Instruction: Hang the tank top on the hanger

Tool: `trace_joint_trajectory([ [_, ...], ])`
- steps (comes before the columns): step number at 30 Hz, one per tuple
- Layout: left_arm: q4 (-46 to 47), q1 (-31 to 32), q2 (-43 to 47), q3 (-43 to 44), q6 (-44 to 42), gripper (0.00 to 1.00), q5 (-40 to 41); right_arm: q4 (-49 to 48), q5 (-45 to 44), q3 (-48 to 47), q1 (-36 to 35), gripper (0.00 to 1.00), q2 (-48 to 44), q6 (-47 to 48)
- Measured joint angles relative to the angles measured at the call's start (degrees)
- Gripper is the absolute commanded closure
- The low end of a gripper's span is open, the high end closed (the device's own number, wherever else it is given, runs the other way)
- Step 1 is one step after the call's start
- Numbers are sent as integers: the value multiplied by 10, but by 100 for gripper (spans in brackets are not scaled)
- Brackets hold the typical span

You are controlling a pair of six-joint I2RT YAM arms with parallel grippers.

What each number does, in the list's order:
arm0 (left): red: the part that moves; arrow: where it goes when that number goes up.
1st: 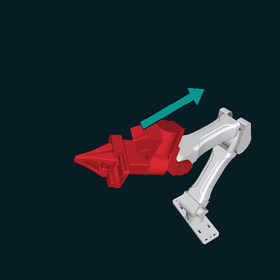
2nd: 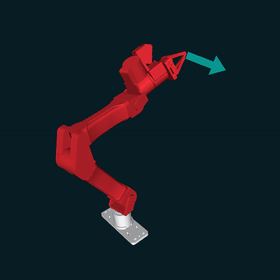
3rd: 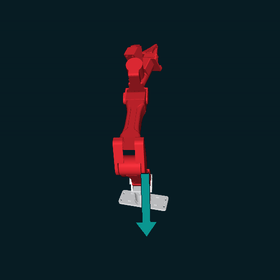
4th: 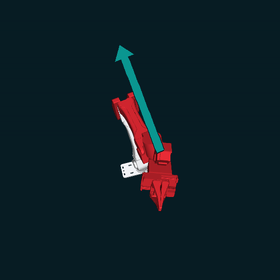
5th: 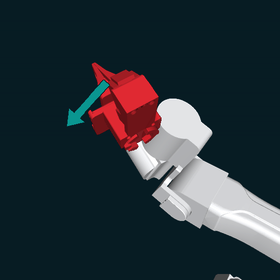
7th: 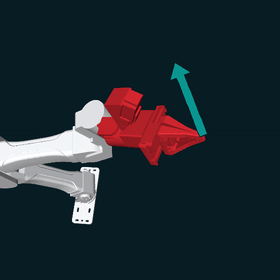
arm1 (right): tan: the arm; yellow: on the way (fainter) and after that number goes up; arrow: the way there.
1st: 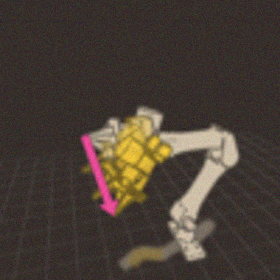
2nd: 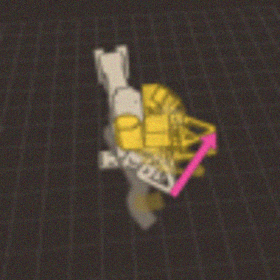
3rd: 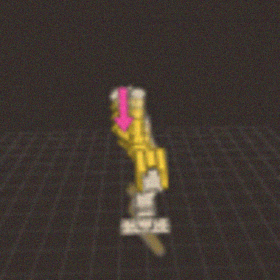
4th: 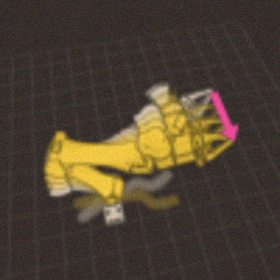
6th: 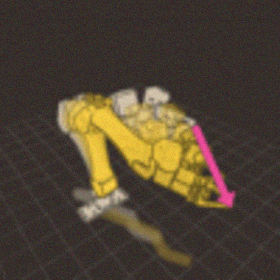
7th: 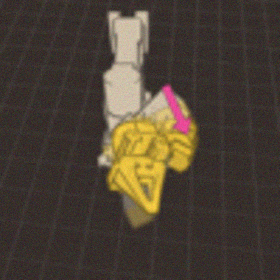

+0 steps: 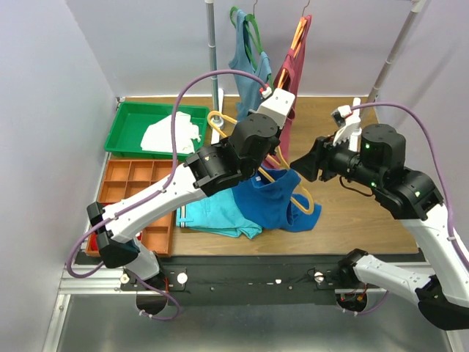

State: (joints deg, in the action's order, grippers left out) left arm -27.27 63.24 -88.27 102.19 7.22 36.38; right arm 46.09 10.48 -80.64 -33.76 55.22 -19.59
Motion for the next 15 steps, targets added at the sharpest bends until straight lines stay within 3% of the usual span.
trace_joint_trajectory([
  [15,1,-13,-38,12,7,100,-33,20,2,57,0,44,3,30],
])
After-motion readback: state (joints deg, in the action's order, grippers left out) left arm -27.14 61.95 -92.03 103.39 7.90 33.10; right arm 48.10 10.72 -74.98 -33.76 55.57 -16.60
